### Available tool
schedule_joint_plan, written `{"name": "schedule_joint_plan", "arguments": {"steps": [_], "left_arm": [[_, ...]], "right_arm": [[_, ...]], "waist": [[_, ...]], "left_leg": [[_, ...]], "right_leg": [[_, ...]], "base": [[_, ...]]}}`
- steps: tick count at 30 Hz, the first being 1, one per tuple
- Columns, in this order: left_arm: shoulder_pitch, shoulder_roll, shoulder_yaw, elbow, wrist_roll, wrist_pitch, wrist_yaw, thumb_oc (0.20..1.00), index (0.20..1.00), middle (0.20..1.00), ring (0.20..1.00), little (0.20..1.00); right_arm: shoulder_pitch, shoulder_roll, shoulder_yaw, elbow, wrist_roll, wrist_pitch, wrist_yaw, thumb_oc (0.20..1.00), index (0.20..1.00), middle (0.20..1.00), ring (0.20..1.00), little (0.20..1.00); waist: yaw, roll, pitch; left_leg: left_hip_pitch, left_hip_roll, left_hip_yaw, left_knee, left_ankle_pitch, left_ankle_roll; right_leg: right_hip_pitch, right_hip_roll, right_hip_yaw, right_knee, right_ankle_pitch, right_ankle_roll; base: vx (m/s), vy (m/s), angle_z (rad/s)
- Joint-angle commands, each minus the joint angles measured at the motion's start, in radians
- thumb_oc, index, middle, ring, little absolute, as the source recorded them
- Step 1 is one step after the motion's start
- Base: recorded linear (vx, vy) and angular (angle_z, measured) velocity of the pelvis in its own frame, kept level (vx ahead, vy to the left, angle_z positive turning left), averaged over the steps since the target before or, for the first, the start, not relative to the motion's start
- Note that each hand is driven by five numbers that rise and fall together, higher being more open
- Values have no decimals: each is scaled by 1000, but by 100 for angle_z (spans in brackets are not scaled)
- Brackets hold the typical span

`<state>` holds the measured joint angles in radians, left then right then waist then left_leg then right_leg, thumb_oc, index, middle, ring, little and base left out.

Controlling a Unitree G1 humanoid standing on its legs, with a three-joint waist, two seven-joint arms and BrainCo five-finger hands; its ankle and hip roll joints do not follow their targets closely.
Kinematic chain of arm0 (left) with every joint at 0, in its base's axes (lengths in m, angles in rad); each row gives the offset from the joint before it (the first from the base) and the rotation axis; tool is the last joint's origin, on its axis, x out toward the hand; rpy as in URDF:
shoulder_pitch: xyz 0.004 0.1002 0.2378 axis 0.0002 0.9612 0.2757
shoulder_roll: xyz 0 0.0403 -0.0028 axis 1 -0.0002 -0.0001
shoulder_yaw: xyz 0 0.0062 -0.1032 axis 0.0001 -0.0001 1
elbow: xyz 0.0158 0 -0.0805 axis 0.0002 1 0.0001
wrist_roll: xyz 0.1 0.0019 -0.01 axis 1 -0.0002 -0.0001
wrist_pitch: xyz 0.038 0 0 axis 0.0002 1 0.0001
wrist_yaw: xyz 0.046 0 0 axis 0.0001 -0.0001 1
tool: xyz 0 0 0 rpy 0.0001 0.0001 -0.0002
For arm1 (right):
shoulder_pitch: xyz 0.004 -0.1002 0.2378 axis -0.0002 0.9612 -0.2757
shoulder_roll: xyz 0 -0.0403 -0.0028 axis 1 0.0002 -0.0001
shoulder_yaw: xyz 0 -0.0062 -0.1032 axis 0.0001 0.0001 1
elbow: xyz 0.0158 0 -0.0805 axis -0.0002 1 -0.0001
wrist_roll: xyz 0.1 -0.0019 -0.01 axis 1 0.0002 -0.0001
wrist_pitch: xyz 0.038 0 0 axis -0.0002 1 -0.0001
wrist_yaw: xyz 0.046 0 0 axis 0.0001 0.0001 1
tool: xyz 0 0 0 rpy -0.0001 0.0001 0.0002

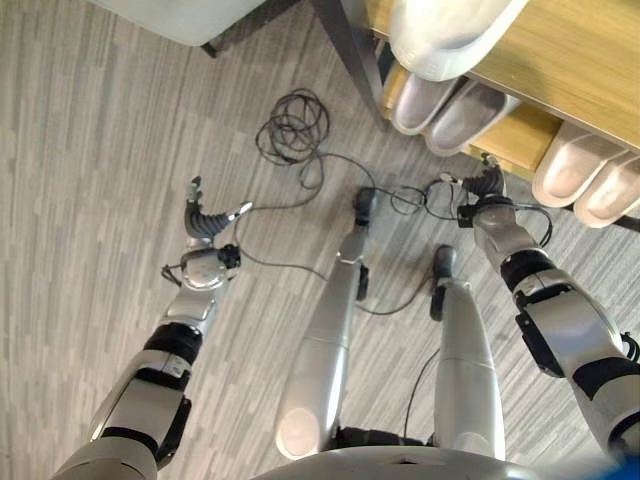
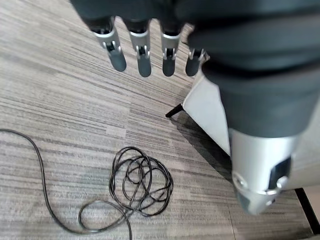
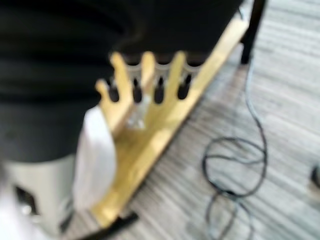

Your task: Arrange the slippers neatly on the shoe rack.

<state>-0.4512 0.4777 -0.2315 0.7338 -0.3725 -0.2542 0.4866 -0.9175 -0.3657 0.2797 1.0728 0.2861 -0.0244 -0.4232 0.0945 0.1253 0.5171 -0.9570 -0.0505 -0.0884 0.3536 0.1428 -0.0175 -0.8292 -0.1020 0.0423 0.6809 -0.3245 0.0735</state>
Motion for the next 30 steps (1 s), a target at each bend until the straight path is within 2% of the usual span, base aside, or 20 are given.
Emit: {"name": "schedule_joint_plan", "arguments": {"steps": [1, 3, 14, 22, 30], "left_arm": [[-9, -19, 34, 85, 4, -8, 61, 1000, 1000, 1000, 1000, 1000], [-14, -20, 35, 98, 7, -2, 69, 1000, 1000, 1000, 1000, 1000], [-53, -19, -1, 122, 12, -6, 77, 1000, 1000, 1000, 1000, 1000], [-22, 7, 3, 104, -11, -34, 64, 1000, 1000, 1000, 1000, 1000], [-4, 17, 3, 84, -4, -51, 49, 1000, 1000, 1000, 1000, 1000]], "right_arm": [[14, -26, -82, -52, 27, -57, -102, 1000, 1000, 1000, 1000, 1000], [0, -32, -100, -63, 40, -64, -128, 1000, 1000, 1000, 1000, 1000], [-162, -67, -72, 45, 113, -58, -112, 1000, 1000, 1000, 1000, 1000], [-261, -113, -61, 129, 160, -42, -83, 1000, 1000, 1000, 1000, 1000], [-314, -95, -41, 177, 195, -38, -26, 1000, 1000, 1000, 1000, 1000]], "waist": [[-4, 15, 3], [-7, 15, 3], [1, 19, 3], [21, 33, 3], [32, 38, 3]], "left_leg": [[-35, -46, 11, 87, -188, 8], [-38, -45, 12, 89, -189, 8], [-52, -47, 18, 78, -185, 4], [-52, -60, 28, 64, -183, 5], [-49, -64, 48, 62, -196, 8]], "right_leg": [[63, 0, -7, -95, 74, -31], [60, -1, -5, -91, 74, -31], [43, -2, -10, -95, 80, -30], [41, -12, 0, -133, 104, -26], [49, -26, 11, -197, 139, -15]], "base": [[0, 0, 0], [0, 0, 0], [4, 1, 0], [24, 18, 0], [10, 41, -1]]}}
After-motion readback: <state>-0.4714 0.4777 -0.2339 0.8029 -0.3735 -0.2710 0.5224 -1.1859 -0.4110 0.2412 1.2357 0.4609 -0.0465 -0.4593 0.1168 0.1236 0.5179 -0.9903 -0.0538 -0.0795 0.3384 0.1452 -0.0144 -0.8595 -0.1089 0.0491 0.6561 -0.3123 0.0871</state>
